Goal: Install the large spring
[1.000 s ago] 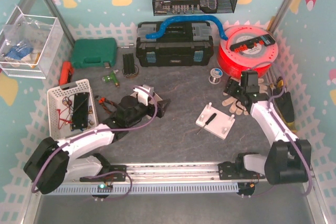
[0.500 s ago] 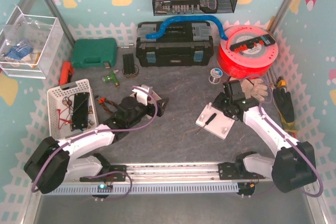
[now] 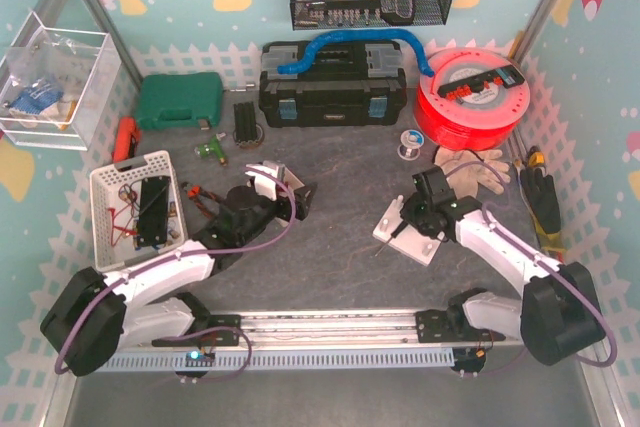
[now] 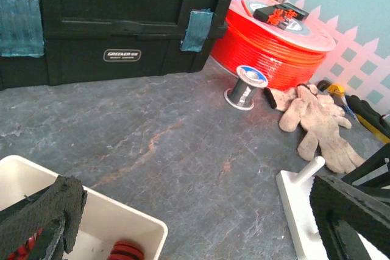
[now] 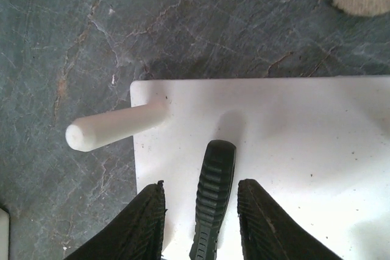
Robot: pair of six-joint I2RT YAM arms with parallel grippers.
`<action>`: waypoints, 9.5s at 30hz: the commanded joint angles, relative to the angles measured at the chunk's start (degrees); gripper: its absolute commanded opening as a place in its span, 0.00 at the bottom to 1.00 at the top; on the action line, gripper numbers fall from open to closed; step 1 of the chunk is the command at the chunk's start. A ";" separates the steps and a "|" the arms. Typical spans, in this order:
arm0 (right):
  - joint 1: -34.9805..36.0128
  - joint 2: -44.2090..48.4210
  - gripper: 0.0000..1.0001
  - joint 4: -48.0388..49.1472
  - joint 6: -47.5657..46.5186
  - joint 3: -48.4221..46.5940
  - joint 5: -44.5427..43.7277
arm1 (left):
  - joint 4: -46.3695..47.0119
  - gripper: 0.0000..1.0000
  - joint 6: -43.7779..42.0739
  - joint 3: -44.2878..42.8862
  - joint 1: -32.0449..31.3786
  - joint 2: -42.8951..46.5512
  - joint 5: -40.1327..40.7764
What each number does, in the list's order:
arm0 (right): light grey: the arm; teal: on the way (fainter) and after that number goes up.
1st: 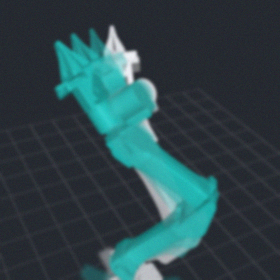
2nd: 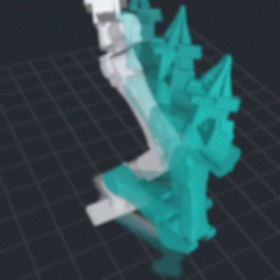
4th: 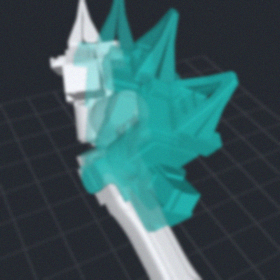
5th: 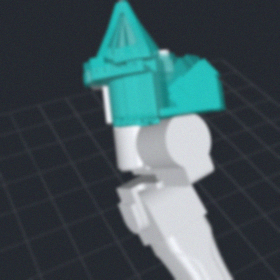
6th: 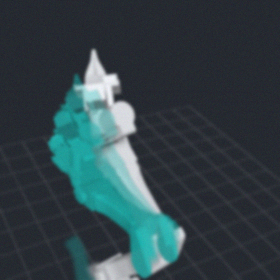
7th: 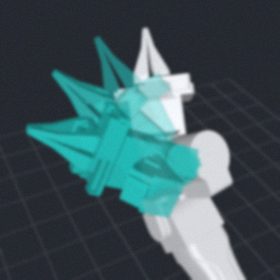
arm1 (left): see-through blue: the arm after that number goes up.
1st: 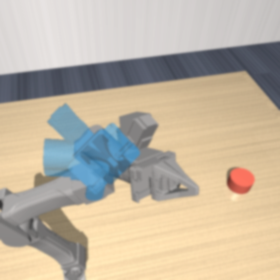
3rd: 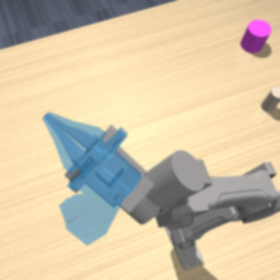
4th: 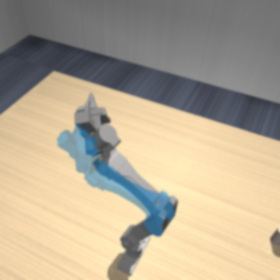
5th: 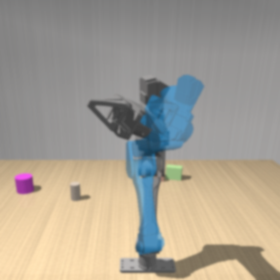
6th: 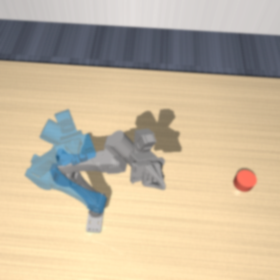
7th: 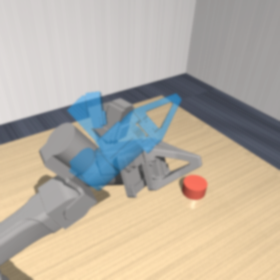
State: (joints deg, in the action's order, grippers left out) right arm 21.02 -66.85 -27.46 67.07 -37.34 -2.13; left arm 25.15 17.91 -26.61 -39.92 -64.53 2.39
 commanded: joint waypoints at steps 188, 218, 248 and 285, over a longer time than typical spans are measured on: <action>-2.47 -13.00 0.96 14.32 -26.13 -11.89 -13.23 | -61.70 0.26 77.09 -43.55 14.05 -33.66 7.86; -2.47 -11.36 0.96 15.36 -26.89 -10.75 -13.39 | -58.63 0.38 77.72 -44.86 14.08 -51.00 4.39; -1.55 -1.52 0.78 22.36 -38.79 -9.77 15.24 | -5.32 0.09 2.00 -21.08 0.91 -12.19 12.22; 18.74 -7.92 0.49 5.61 -42.76 -20.14 21.85 | 25.06 0.00 -47.18 -0.50 -10.17 -14.47 -8.82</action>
State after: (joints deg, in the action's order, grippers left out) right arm 39.09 -73.54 -20.38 25.54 -56.95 21.63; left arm 47.88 -27.92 -24.73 -49.23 -78.87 -6.44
